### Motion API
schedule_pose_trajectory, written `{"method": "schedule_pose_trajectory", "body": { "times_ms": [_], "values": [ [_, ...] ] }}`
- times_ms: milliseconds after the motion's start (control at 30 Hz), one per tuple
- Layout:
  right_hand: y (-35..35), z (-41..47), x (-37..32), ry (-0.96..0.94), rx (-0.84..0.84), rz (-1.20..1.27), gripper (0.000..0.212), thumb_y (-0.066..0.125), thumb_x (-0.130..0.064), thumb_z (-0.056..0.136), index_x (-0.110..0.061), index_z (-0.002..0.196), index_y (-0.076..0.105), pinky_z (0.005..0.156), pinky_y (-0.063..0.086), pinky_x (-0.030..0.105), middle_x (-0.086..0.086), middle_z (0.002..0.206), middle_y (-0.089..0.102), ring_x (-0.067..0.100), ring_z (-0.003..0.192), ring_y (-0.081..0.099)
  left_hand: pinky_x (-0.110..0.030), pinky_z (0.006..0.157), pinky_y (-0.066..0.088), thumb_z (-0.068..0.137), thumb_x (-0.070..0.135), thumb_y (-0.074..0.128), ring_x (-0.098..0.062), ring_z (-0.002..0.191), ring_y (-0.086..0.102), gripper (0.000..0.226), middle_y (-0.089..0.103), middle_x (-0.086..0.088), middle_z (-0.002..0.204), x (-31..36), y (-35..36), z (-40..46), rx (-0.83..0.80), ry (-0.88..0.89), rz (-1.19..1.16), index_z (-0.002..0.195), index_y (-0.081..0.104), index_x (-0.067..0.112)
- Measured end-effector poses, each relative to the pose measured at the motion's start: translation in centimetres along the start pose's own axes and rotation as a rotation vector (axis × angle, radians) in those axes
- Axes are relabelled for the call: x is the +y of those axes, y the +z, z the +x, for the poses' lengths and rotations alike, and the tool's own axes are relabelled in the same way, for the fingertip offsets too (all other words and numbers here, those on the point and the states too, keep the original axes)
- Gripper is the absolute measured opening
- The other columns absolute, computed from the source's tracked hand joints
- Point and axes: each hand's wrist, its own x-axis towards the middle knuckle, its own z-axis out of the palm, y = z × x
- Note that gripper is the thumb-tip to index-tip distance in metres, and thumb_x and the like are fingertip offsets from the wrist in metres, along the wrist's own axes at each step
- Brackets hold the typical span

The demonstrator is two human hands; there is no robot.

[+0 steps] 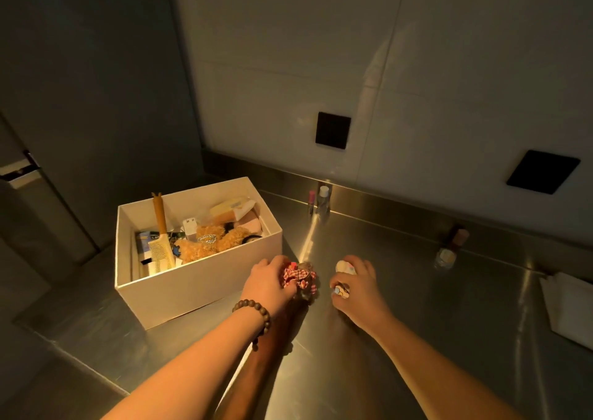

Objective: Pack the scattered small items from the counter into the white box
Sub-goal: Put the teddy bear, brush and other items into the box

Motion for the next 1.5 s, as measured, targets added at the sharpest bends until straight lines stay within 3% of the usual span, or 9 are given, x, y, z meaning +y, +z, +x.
{"method": "schedule_pose_trajectory", "body": {
  "times_ms": [367, 533, 700, 800, 900, 1133, 1267, 1367, 1500],
  "values": [
    [-6.1, 7.4, -12.9, -0.216, 0.089, 0.341, 0.017, 0.076, -0.019, 0.078, -0.032, 0.083, 0.067, 0.088, 0.035, 0.018, -0.005, 0.137, 0.04, 0.017, 0.126, 0.037, -0.026, 0.078, 0.041, 0.078, 0.034, 0.065, -0.012, 0.096, 0.052, 0.043, 0.057, 0.005, 0.105, 2.1, -15.6, 4.1, 0.289, 0.15, -0.016, 0.118, 0.052, 0.027],
    [-4.2, 9.7, -18.0, -0.277, -0.006, 0.395, 0.015, 0.076, -0.02, 0.079, -0.032, 0.086, 0.069, 0.097, 0.046, 0.027, -0.007, 0.136, 0.04, 0.015, 0.126, 0.039, -0.023, 0.083, 0.039, 0.08, 0.035, 0.066, -0.013, 0.104, 0.052, 0.049, 0.055, 0.001, 0.116, -3.4, -21.2, 4.2, 0.175, 0.023, 0.075, 0.125, 0.046, 0.029],
    [-1.3, 11.0, -21.9, -0.314, -0.116, 0.402, 0.015, 0.076, -0.022, 0.079, -0.033, 0.085, 0.068, 0.078, 0.04, 0.005, -0.011, 0.135, 0.038, 0.011, 0.121, 0.041, -0.031, 0.097, 0.039, 0.08, 0.032, 0.068, -0.016, 0.115, 0.05, 0.052, 0.055, 0.003, 0.124, -9.0, -23.1, 3.0, 0.037, -0.034, 0.161, 0.126, 0.046, 0.029],
    [0.2, 11.4, -23.4, -0.338, -0.131, 0.342, 0.013, 0.074, -0.027, 0.081, -0.035, 0.088, 0.067, 0.094, 0.048, 0.025, -0.011, 0.134, 0.039, 0.013, 0.123, 0.041, -0.033, 0.1, 0.038, 0.079, 0.03, 0.07, -0.015, 0.116, 0.049, 0.05, 0.056, 0.005, 0.124, -11.4, -23.4, 2.5, -0.094, -0.026, 0.19, 0.125, 0.05, 0.03],
    [1.2, 11.7, -24.7, -0.341, -0.153, 0.281, 0.014, 0.073, -0.031, 0.081, -0.041, 0.085, 0.063, 0.104, 0.04, 0.044, -0.012, 0.137, 0.039, 0.015, 0.126, 0.038, -0.031, 0.103, 0.036, 0.081, 0.024, 0.07, -0.013, 0.117, 0.049, 0.052, 0.055, 0.005, 0.126, -12.7, -23.1, 2.3, -0.202, 0.007, 0.208, 0.128, 0.05, 0.029],
    [2.6, 13.0, -25.5, -0.366, -0.185, 0.323, 0.014, 0.075, -0.027, 0.08, -0.036, 0.088, 0.067, 0.098, 0.04, 0.025, -0.013, 0.137, 0.038, 0.013, 0.126, 0.037, -0.03, 0.1, 0.037, 0.081, 0.017, 0.068, -0.015, 0.117, 0.049, 0.056, 0.055, 0.004, 0.126, -13.2, -22.8, 3.2, -0.341, 0.01, 0.227, 0.131, 0.047, 0.031],
    [2.7, 13.4, -25.4, -0.372, -0.186, 0.334, 0.014, 0.075, -0.028, 0.08, -0.035, 0.089, 0.068, 0.096, 0.04, 0.023, -0.013, 0.137, 0.039, 0.011, 0.126, 0.037, -0.038, 0.106, 0.035, 0.078, 0.022, 0.072, -0.018, 0.128, 0.039, 0.077, 0.043, 0.003, 0.14, -13.2, -22.8, 3.7, -0.47, -0.08, 0.224, 0.142, 0.03, 0.031],
    [2.5, 13.5, -25.2, -0.386, -0.197, 0.363, 0.014, 0.075, -0.026, 0.08, -0.033, 0.091, 0.069, 0.099, 0.042, 0.028, -0.012, 0.137, 0.039, 0.012, 0.127, 0.037, -0.038, 0.109, 0.03, 0.077, 0.032, 0.073, -0.015, 0.131, 0.035, 0.08, 0.038, 0.004, 0.145, -12.4, -23.4, 3.9, -0.389, -0.082, 0.039, 0.143, 0.028, 0.028],
    [2.2, 13.3, -25.9, -0.435, -0.215, 0.387, 0.014, 0.075, -0.028, 0.08, -0.035, 0.09, 0.068, 0.092, 0.039, 0.017, -0.012, 0.138, 0.039, 0.01, 0.126, 0.037, -0.029, 0.1, 0.041, 0.079, 0.033, 0.07, -0.01, 0.117, 0.049, 0.063, 0.05, 0.002, 0.132, -11.1, -24.0, 4.3, -0.15, -0.054, -0.158, 0.135, 0.04, 0.025]
  ]
}}
